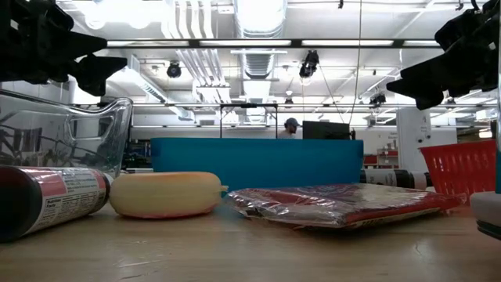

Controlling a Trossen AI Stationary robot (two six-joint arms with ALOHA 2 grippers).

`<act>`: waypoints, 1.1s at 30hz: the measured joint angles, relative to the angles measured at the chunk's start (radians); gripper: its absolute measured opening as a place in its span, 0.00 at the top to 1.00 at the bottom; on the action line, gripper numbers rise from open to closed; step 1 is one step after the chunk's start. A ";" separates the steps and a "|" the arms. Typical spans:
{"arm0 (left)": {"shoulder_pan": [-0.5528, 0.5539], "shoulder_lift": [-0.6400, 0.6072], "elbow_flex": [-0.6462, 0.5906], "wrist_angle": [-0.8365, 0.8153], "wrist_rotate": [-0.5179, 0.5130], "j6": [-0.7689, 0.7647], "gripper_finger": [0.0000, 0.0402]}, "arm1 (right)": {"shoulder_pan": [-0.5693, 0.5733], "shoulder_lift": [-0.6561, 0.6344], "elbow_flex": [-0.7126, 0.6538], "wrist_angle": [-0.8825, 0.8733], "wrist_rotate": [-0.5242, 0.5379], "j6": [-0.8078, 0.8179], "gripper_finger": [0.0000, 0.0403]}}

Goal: Pick & Place Food Item
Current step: Put the top left black food coloring bottle into the blue bin

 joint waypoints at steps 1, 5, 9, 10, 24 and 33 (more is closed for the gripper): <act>0.000 0.000 0.000 0.000 0.000 0.000 0.35 | 0.000 0.000 0.000 0.000 0.000 0.000 0.41; 0.000 0.000 0.000 0.000 0.002 0.000 0.35 | 0.000 0.000 0.000 0.000 0.000 0.000 0.41; 0.000 0.000 0.000 0.000 0.002 0.000 0.35 | 0.000 0.000 0.000 0.000 0.000 0.000 0.41; 0.000 0.000 0.000 0.000 0.002 0.000 0.35 | 0.000 0.000 0.000 0.000 0.000 0.000 0.41; 0.000 0.000 0.000 0.000 0.002 0.000 0.35 | 0.000 0.000 0.000 0.000 0.000 -0.001 0.41; 0.000 0.000 0.000 -0.013 0.002 0.000 0.35 | 0.000 0.000 0.000 0.000 0.000 -0.001 0.41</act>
